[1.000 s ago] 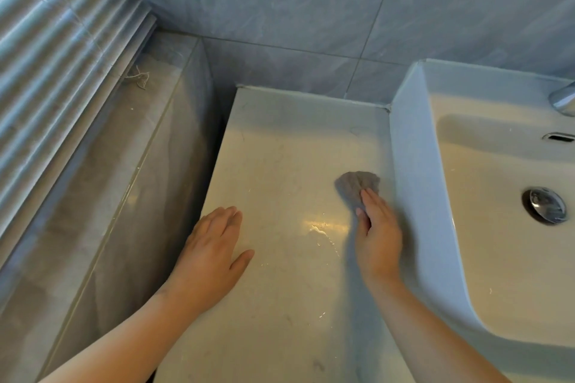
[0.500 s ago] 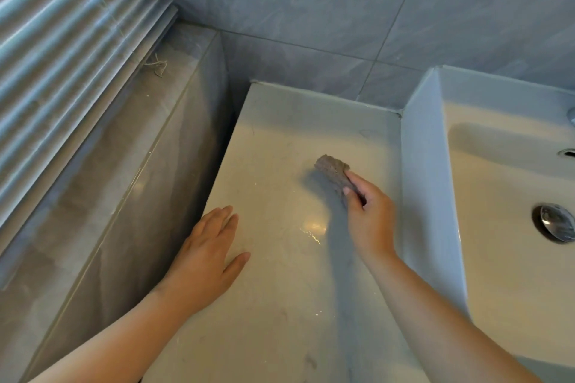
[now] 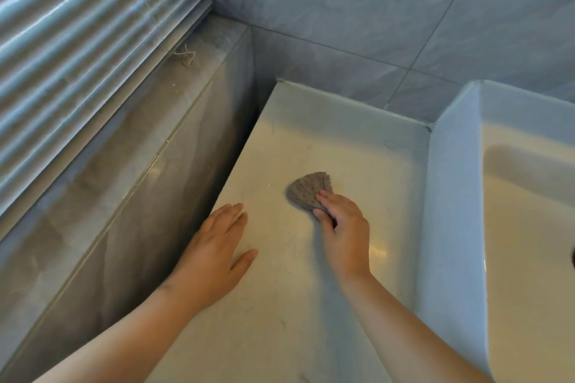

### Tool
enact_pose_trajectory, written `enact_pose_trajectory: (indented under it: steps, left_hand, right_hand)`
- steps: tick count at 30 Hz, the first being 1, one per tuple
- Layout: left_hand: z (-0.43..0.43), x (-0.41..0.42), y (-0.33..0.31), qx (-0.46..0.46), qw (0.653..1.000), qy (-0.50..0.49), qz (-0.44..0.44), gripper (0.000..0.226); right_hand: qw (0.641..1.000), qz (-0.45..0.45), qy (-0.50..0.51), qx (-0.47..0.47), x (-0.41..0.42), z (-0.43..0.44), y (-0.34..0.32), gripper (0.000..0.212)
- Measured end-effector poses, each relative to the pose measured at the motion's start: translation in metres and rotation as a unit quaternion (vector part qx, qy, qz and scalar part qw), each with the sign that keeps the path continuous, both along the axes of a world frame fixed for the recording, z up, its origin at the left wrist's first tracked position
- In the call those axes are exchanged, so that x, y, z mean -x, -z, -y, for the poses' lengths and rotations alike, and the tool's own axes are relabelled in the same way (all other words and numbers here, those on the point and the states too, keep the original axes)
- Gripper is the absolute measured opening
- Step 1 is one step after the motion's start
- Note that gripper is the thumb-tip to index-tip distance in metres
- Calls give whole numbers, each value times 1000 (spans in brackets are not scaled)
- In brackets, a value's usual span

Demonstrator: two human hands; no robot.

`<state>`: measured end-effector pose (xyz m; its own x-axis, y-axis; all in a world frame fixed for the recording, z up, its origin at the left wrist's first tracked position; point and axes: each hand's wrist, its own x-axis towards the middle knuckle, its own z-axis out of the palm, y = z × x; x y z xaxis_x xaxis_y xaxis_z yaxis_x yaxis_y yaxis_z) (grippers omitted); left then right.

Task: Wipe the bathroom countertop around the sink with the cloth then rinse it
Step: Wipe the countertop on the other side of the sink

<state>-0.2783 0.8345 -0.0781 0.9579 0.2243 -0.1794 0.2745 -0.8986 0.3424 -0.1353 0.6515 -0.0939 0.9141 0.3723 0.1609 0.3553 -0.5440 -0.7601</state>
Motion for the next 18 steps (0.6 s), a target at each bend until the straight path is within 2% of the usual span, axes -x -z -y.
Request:
enact_pose_trajectory:
  steps: [4,6,9,13,18]
  left_hand:
    - [0,3,-8,15,999,-23,29,69]
    - [3,10,-13,8,998,-41,39,65]
    - [7,24,-17,4,996,-78,53,63]
    - [4,39,-14,15,994,-94,52,67]
    - [-3,45,-11,33,994,-100,38,64]
  right_hand:
    - [998,-51,-24,-32,12,-4,-4,26]
    - [995,-84,6,-59,5,-5,-11,25]
    - [994,-61,48,-77,-27,-13,-21,26]
    - [998,-53,3,-31,-55,-25,-19,27]
    - [999,-5,-39,-3,-31,-27,-6,27]
